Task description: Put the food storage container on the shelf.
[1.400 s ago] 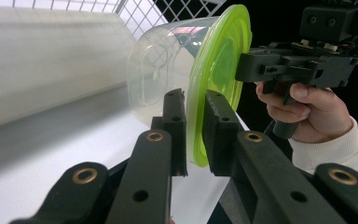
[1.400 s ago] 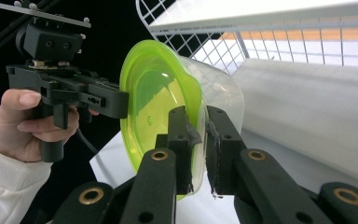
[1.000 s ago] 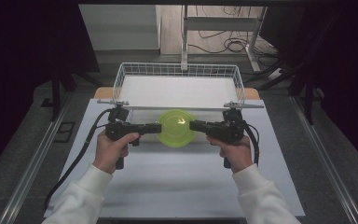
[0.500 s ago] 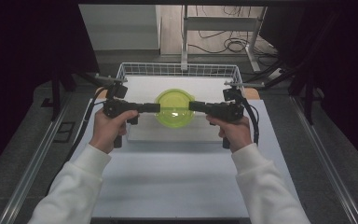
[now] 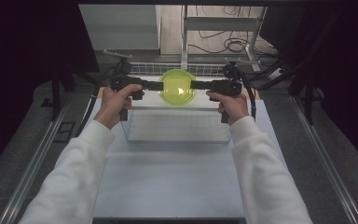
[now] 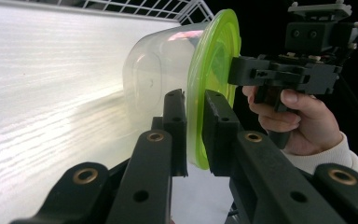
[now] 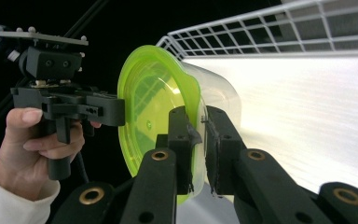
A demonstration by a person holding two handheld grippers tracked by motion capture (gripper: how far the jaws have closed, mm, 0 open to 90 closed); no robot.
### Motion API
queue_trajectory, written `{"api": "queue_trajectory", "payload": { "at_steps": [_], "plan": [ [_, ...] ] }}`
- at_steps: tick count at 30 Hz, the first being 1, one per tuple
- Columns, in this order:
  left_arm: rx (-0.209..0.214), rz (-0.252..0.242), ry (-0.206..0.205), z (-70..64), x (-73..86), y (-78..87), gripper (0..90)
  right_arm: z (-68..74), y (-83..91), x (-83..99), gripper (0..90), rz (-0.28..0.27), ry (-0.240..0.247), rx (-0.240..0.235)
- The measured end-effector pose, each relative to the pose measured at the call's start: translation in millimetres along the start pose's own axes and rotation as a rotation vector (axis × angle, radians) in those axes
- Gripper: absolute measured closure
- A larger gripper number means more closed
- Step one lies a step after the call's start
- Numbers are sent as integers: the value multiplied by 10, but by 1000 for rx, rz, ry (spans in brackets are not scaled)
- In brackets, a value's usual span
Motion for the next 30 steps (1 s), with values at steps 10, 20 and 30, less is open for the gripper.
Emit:
{"api": "queue_trajectory", "payload": {
  "at_steps": [10,20,30],
  "plan": [
    [38,6,90,185,-145,-113,818,-206,-83,-43,799,14,-137,-2],
    [75,11,220,367,-273,-150,797,-293,-200,-140,761,9,-256,4],
    [61,-17,212,417,-291,-190,721,-342,-254,-127,655,12,-282,27]
  ]
}}
Point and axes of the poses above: each handheld gripper's, and its own axes: y roughly backward along the jaws, x roughly out of its underside, z roughly to its left, the point moved 4 cm from there along -y, roughly forward along the jaws, and after that the axes turned 5 degrees about y, right-handed, at the moved point
